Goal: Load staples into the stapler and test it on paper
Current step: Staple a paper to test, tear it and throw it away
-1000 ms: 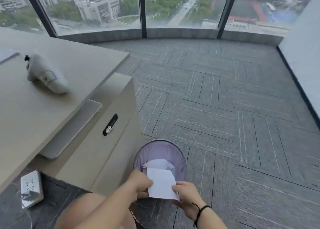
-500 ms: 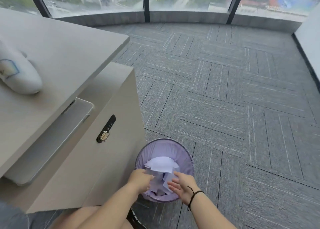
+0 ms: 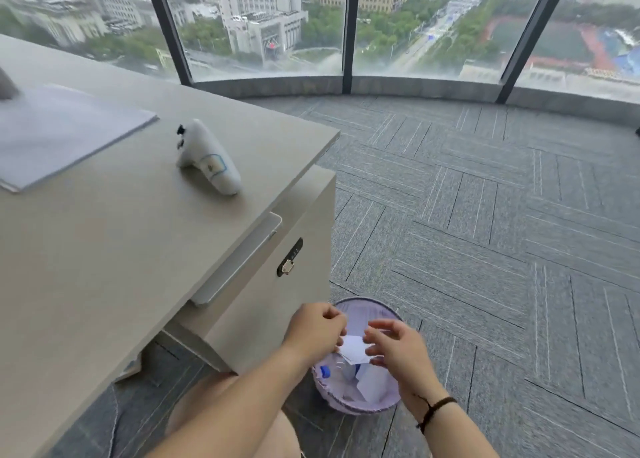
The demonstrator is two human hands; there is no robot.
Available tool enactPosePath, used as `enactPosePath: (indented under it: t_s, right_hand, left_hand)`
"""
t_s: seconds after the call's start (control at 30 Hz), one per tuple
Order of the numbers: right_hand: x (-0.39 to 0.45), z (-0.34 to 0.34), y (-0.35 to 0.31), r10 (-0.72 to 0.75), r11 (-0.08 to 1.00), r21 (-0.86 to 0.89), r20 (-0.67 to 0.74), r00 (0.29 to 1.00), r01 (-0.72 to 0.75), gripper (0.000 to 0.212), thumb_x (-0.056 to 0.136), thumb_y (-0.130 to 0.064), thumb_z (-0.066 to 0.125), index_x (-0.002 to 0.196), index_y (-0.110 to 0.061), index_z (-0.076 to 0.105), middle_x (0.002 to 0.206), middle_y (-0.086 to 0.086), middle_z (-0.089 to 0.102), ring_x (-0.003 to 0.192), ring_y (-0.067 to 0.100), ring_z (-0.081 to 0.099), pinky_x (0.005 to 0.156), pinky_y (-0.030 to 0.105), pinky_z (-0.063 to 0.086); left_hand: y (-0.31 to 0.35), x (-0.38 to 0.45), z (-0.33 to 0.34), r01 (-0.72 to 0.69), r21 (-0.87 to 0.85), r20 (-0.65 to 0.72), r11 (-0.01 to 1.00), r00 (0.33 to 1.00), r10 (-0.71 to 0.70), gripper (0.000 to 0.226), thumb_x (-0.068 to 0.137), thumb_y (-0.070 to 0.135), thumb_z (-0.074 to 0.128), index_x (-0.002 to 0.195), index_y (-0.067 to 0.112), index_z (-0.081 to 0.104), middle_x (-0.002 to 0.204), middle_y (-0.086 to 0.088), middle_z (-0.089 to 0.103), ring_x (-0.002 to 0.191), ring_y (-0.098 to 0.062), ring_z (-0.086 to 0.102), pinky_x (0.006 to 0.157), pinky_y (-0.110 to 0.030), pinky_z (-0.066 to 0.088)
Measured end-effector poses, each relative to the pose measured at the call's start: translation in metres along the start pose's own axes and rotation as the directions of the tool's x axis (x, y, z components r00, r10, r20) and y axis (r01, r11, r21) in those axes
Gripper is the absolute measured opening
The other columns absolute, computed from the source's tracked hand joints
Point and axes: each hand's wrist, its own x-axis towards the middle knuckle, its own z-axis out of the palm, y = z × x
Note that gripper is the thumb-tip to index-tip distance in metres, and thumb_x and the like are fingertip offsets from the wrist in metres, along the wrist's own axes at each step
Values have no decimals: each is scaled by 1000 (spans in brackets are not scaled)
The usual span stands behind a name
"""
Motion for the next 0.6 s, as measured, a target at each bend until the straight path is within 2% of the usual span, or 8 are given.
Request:
enactPosePath:
  t_s: [0.1,0.17,0.27,0.43,0.6]
  right_hand:
    - [-38,12,-44,-218,976,-17,50,975,219,11,88,-2,69,99,-5,70,74,9,73,58,16,64,59,30,55]
    - [-68,22,-73,-348,936,-14,102,932,351,10,87,-4,71,96,-8,71,75,10,75,59,13,67,62,29,58]
    - [-113,42,-106,-491,867,6,183,852,498,10,86,-6,74,94,-12,72,73,10,76,59,15,68,62,27,60]
    - [-176,89,-141,-612,776,72,327,720,626,15,83,-2,76,92,-13,72,71,12,73,58,17,66,60,25,56]
    - [-233,158,-147,-608,748,158,553,569,645,23,83,3,73,97,-15,72,73,9,74,61,18,67,64,30,57]
  left_hand:
    - [34,-40,-28,-122,-23,-64,992,991,120,16,89,18,61,74,16,67,68,-3,69,57,-16,60,64,-33,57]
    - [52,-73,-48,-205,-20,-115,978,973,202,15,91,20,62,77,18,68,69,-1,70,60,-14,62,63,-31,57]
    - [68,-125,-79,-319,-21,-184,948,933,310,15,91,18,63,80,12,70,67,1,69,56,-11,62,60,-27,56]
    - [67,-204,-136,-411,12,-333,911,858,392,15,90,20,67,79,11,71,67,-5,72,57,-13,64,70,-45,60]
    - [46,-288,-198,-462,100,-517,881,733,443,18,85,34,65,78,19,73,70,-6,74,66,-25,71,71,-49,59]
